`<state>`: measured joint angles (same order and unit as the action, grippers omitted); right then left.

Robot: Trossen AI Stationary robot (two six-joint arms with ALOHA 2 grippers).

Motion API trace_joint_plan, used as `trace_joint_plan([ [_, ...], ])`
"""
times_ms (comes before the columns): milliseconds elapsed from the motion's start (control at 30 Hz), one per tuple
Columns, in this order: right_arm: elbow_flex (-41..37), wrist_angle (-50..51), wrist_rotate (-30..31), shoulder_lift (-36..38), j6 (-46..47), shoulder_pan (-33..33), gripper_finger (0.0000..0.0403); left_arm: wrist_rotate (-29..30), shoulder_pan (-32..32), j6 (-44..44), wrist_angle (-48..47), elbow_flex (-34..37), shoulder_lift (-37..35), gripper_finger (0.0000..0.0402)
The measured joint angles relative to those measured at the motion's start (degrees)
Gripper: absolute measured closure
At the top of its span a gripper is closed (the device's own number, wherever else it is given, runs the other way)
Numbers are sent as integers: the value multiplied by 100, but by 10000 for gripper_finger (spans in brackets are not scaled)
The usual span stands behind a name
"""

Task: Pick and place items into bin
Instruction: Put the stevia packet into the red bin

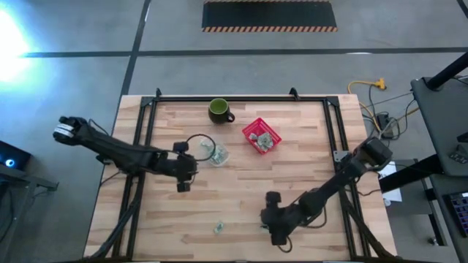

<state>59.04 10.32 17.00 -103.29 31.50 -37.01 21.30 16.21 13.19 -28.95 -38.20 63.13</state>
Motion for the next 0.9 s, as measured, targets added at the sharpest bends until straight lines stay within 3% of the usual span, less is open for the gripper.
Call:
trace_joint_plan([
  [100, 286, 682, 112, -217, 270, 4, 218, 47, 240, 17, 69, -11, -201, 271],
  [333, 547, 801, -43, -474, 317, 11, 218, 236, 536, -1, 268, 16, -411, 271],
  [900, 243, 755, -119, -454, 1054, 13, 218, 271, 568, -27, 282, 18, -334, 271],
])
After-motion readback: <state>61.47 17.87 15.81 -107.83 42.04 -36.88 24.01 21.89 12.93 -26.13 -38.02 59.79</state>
